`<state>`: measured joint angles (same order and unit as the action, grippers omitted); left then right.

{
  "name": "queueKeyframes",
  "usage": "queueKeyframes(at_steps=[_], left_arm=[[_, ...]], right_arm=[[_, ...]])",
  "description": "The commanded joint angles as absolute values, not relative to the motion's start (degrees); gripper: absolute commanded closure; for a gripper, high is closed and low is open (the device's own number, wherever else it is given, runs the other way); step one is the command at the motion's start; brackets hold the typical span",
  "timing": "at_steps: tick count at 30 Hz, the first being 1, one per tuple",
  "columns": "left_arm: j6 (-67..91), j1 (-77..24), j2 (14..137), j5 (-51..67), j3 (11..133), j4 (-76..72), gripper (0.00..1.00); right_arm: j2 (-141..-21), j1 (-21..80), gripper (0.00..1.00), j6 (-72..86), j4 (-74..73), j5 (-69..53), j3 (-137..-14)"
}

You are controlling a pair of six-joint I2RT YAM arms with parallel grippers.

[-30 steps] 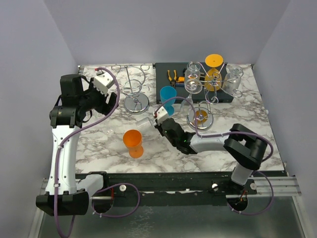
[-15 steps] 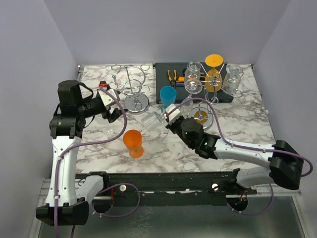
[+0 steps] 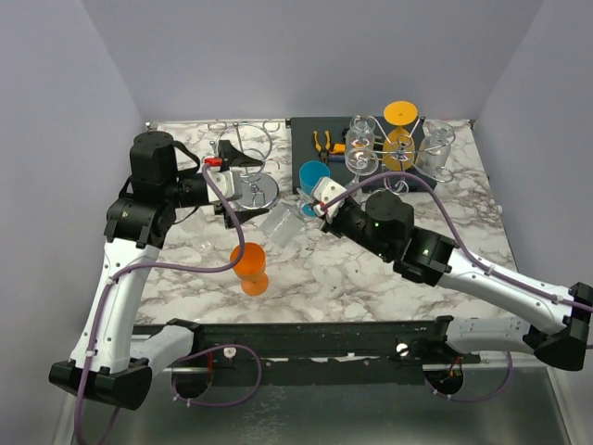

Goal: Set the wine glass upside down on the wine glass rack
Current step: Turn the wine glass upside down at the wine rack.

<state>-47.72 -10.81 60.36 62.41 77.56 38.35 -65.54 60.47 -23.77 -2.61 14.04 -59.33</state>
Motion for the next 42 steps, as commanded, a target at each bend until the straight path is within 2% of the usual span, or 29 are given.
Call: queueKeyframes(at_steps=[1,6,11,17,21,22,23,29,36,42], left_arm=[[-42.03,-14.31,61.38,67.71,81.17,36.91,0.01],[-36.74,-17.04,63.48,68.8,83.46,36.91,0.06],[-32.7,-19.93,65.03,69.52,84.65,37.04,0.11],[-31.94,-23.59,64.88,68.13,81.91,38.04,0.13],[-32.23,-24.84,64.52,67.23,80.82,38.23,0.11],[-32.34,-25.07,64.31,66.56,80.65,38.29,0.03],[-32.66,-25.34,64.18,65.71,80.53,38.32,0.01],[-31.62,-25.58,63.63,64.81,80.78,37.69,0.02],[-29.77,-25.58,64.51,65.65,80.34,37.74,0.29],[-30.53,-25.58,64.18,65.57,79.41,38.59,0.38]], right_arm=[[-63.97,60.7,1.0,-25.5,-13.5,4.34,-66.71],[-64.83,60.73,1.0,-26.96,-18.84,-2.31,-69.93],[-65.85,60.84,1.0,-28.35,-19.54,-2.55,-70.66],[-65.94,60.82,1.0,-28.35,-18.1,-5.29,-73.08],[-66.0,60.85,1.0,-28.21,-16.98,-6.29,-73.83],[-66.0,60.93,1.0,-28.17,-16.67,-6.62,-73.91],[-66.01,60.92,0.99,-28.06,-16.54,-7.03,-74.03],[-66.42,61.01,1.0,-27.77,-16.02,-8.43,-74.19],[-66.64,61.66,1.0,-28.8,-15.21,-8.64,-76.05],[-66.33,62.04,0.99,-30.38,-14.51,-8.0,-76.99]])
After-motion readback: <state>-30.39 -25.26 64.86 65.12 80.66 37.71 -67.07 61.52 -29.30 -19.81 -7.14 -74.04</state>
